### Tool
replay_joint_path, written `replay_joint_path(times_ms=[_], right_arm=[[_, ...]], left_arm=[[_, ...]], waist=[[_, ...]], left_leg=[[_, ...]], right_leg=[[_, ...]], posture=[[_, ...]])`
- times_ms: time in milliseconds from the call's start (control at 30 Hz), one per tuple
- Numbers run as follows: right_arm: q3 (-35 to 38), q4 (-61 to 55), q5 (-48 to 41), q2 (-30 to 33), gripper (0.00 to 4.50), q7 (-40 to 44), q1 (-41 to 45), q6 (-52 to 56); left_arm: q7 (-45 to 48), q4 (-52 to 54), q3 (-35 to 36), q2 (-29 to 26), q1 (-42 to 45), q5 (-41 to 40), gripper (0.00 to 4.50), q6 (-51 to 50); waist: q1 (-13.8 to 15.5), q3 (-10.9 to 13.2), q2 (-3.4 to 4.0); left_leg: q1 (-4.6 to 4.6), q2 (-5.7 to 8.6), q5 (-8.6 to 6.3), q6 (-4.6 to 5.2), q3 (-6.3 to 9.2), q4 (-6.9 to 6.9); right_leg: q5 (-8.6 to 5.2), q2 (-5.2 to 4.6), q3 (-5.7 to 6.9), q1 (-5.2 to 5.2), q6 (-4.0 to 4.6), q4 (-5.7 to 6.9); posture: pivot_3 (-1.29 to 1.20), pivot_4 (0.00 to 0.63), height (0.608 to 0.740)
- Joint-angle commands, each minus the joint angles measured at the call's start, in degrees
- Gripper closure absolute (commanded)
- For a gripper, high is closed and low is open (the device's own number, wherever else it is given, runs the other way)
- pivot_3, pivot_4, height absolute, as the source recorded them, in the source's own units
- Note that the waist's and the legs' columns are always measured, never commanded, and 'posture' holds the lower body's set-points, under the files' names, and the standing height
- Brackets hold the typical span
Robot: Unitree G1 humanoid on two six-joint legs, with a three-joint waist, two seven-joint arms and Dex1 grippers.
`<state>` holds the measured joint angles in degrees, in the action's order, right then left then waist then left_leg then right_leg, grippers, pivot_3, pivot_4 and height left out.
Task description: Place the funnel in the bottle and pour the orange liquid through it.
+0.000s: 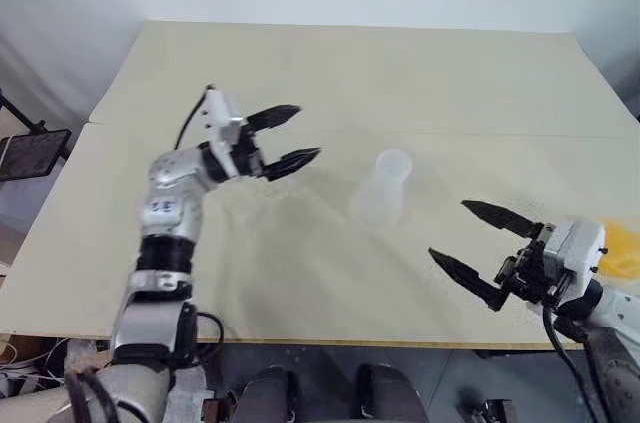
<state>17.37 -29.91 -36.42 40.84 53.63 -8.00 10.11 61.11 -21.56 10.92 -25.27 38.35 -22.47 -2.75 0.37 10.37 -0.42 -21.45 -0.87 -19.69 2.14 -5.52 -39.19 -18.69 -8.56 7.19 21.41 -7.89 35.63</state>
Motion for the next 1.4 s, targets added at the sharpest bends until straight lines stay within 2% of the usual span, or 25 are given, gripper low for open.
replay_joint_path(times_ms=[33, 167, 300, 467, 600, 733, 933, 1100, 1300, 1400], right_arm=[[-1.72, 1.52, -2.46, 1.71, 0.0, 4.35, 3.92, 0.84], [-4.83, 2.65, -2.74, 1.62, 0.0, 6.77, 7.95, 1.85], [-6.74, 3.84, -1.43, 1.66, 0.0, 8.66, 9.58, 1.36], [-7.73, 5.41, -0.37, 1.63, 0.0, 10.04, 10.97, 0.92], [-8.07, 6.5, 0.28, 1.01, 0.0, 9.9, 11.74, 0.77], [-7.82, 6.71, 1.06, 0.54, 0.0, 9.13, 10.97, 0.4], [-6.86, 5.99, 2.07, 0.44, 0.0, 7.54, 8.81, 0.43], [-6.09, 4.98, 2.91, 0.3, 0.0, 5.74, 7.07, -0.07], [-4.94, 2.66, 3.3, -0.52, 0.0, 2.79, 4.69, -0.08], [-4.27, 1.96, 3.39, -0.58, 0.0, 1.72, 3.56, -0.11]], left_arm=[[-3.41, 7.37, 4.73, -4.6, -7.84, -0.55, 0.01, -0.65], [-2.5, 14.68, 9.53, -10.35, -22.86, -3.45, 0.01, -5.13], [-3.48, 20.54, 13.76, -12.47, -35.97, -4.03, 0.01, -5.55], [-7.98, 26.42, 17.72, -11.61, -43.75, -5.54, 0.01, -7.15], [-9.89, 30.48, 17.2, -10.47, -46.74, -6.65, 0.01, -8.51], [-11.58, 34.22, 13.54, -8.93, -46.47, -6.43, 0.01, -9.62], [-15.93, 34.65, 4.32, -4.85, -39.53, -3.87, 0.01, -10.78], [-20.92, 27.22, -3.21, 0.2, -31.42, 2.49, 0.01, -8.56], [-24.0, 18.29, -6.76, 4.53, -24.32, 6.6, 0.01, -5.44], [-23.9, 17.42, -6.7, 4.64, -23.96, 6.54, 0.55, -5.07]], waist=[[-0.19, 0.0, 0.0], [-0.02, 0.0, -0.02], [0.19, 0.01, -0.03], [1.03, 0.01, -0.03], [0.86, 0.0, -0.02], [0.94, 0.0, -0.02], [0.98, 0.0, -0.02], [1.04, -0.01, 0.0], [1.0, -0.01, 0.0], [0.89, -0.01, 0.0]], left_leg=[[0.0, -0.01, 0.0, 0.0, 0.03, 0.0], [0.0, -0.02, -0.01, -0.02, 0.19, 0.0], [0.0, -0.01, -0.03, -0.02, 0.21, 0.0], [0.02, -0.01, -0.03, -0.02, 0.26, -0.01], [0.07, -0.02, -0.06, -0.06, 0.23, 0.01], [0.13, -0.02, -0.07, -0.08, 0.23, 0.04], [0.16, 0.0, -0.07, -0.08, 0.21, 0.04], [0.18, 0.0, -0.07, -0.08, 0.17, 0.04], [0.17, 0.02, -0.06, -0.08, 0.13, 0.03], [0.17, -0.01, -0.07, -0.08, 0.1, 0.04]], right_leg=[[0.0, -0.01, 0.02, -0.01, 0.0, 0.01], [0.0, -0.05, 0.11, -0.08, 0.0, 0.0], [0.0, -0.11, 0.12, -0.11, 0.01, -0.05], [0.0, -0.17, 0.13, -0.21, 0.01, -0.12], [0.0, -0.19, 0.11, -0.22, 0.01, -0.12], [0.0, -0.17, 0.11, -0.25, 0.02, -0.1], [0.0, -0.14, 0.13, -0.31, 0.02, -0.13], [0.0, -0.1, 0.13, -0.31, 0.01, -0.1], [0.0, -0.07, 0.13, -0.29, 0.01, -0.1], [0.0, -0.05, 0.11, -0.26, 0.01, -0.11]], posture=[[0.0, 0.15, 0.74], [0.0, 0.15, 0.74], [0.0, 0.15, 0.74], [0.0, 0.15, 0.74], [0.0, 0.15, 0.74], [0.0, 0.15, 0.74], [0.0, 0.15, 0.74], [0.0, 0.15, 0.74], [0.0, 0.15, 0.74], [0.0, 0.15, 0.74]])
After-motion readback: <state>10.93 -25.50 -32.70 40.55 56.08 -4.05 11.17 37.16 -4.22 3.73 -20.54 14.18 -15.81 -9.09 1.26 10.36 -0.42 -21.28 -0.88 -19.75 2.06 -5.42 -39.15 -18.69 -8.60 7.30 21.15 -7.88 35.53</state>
